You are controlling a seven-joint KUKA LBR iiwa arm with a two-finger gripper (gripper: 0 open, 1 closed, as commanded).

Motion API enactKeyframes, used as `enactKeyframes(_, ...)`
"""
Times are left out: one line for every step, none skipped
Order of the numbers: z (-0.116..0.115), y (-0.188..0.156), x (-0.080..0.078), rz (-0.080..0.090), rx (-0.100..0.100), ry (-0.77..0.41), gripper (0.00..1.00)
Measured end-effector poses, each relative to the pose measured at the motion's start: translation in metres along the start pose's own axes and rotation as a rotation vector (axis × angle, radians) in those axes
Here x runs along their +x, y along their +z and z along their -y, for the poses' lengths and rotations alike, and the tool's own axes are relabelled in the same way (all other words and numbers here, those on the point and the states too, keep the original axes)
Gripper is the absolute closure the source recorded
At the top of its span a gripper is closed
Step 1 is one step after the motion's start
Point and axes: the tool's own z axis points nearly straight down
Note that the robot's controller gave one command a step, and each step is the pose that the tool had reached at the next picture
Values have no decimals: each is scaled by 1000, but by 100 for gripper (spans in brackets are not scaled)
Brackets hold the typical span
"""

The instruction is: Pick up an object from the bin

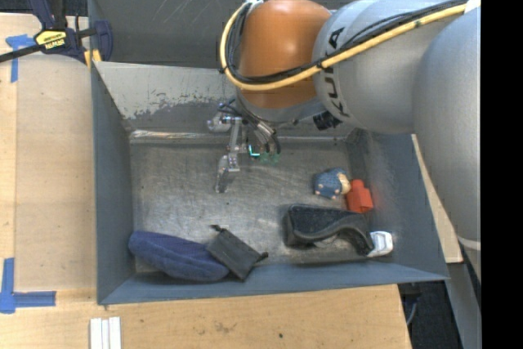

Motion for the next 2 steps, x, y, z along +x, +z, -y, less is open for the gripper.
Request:
enactKeyframes(8,74,72,5,0,-206,0)
enactKeyframes(60,78,108,28,-4,-330,0)
